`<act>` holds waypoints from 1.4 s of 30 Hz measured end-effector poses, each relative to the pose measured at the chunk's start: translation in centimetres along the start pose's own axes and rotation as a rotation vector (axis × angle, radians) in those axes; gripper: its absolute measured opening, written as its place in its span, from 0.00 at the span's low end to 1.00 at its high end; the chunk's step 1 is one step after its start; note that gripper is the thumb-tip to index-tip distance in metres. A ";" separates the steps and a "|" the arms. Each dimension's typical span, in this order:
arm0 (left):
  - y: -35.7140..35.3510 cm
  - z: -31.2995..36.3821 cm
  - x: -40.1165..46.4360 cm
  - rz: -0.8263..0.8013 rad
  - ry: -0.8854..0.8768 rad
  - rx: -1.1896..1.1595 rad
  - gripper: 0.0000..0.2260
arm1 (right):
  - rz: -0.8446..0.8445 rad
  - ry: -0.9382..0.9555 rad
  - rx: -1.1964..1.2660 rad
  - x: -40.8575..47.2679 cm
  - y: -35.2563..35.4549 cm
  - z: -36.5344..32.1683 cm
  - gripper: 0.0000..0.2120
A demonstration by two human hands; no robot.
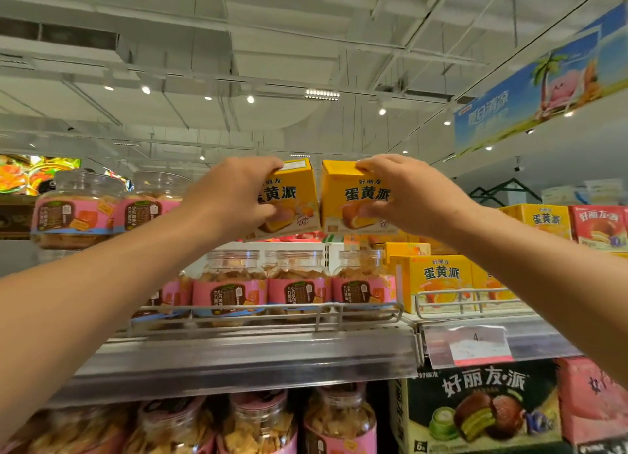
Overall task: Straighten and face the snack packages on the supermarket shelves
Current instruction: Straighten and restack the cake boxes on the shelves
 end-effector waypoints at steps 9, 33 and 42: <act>-3.8 8.1 3.4 0.024 -0.103 -0.113 0.27 | -0.030 -0.078 -0.189 -4.8 5.1 9.4 0.30; -15.3 18.1 10.5 -0.391 0.143 0.053 0.27 | -0.420 -0.024 -0.014 -5.8 -2.7 24.8 0.30; -16.1 18.5 10.1 -0.366 0.069 0.119 0.32 | -0.468 -0.135 -0.042 -7.9 -2.0 27.9 0.60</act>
Point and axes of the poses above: each hand's wrist, its own x-axis towards the middle knuckle, its own y-axis out of the back of the hand, z = x × y, the point moved 6 cm from there along x, towards the middle knuckle, and after that the axes turned 2 degrees about -y, right-handed, at the moved point
